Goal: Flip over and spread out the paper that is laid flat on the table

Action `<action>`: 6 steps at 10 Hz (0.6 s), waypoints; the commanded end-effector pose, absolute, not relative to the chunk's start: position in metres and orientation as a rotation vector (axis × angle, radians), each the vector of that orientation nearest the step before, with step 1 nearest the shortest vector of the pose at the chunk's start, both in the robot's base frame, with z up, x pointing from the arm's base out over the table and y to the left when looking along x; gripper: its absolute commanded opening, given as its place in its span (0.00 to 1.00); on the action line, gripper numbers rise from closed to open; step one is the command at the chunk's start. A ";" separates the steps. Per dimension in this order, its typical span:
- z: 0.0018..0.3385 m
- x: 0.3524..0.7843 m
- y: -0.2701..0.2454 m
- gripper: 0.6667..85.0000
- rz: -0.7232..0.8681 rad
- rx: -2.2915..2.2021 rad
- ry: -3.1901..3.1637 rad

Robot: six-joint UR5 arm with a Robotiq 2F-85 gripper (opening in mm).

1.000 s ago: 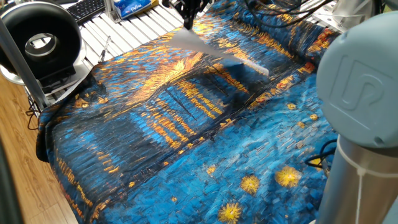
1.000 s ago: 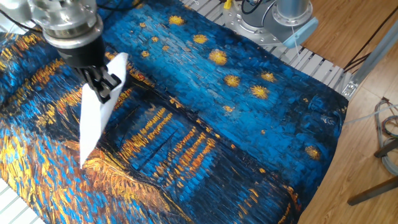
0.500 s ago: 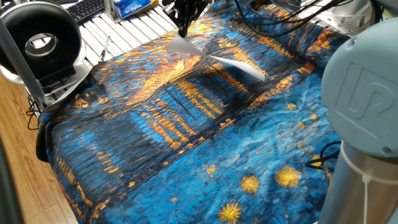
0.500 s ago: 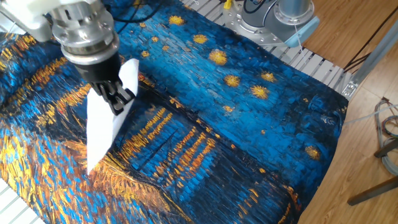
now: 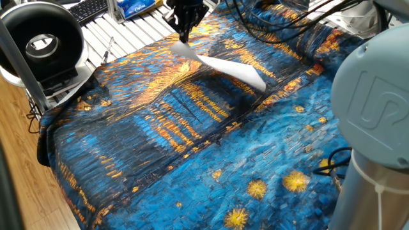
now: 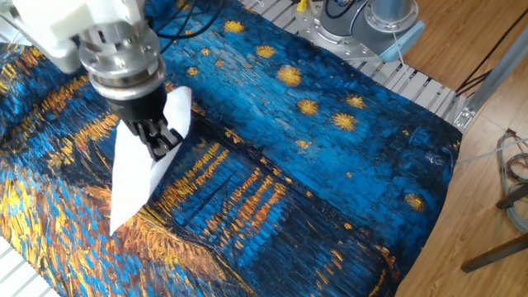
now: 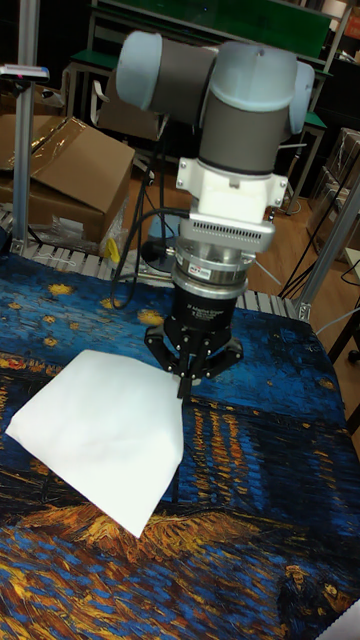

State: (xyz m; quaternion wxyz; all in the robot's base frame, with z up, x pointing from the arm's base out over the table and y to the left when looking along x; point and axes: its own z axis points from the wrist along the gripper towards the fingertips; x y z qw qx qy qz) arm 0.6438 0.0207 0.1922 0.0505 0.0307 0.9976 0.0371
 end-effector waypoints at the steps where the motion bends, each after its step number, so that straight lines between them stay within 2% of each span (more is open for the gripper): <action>1: 0.179 0.650 0.026 0.00 0.118 0.094 3.020; 6: 0.164 0.658 0.025 0.00 0.085 0.072 2.989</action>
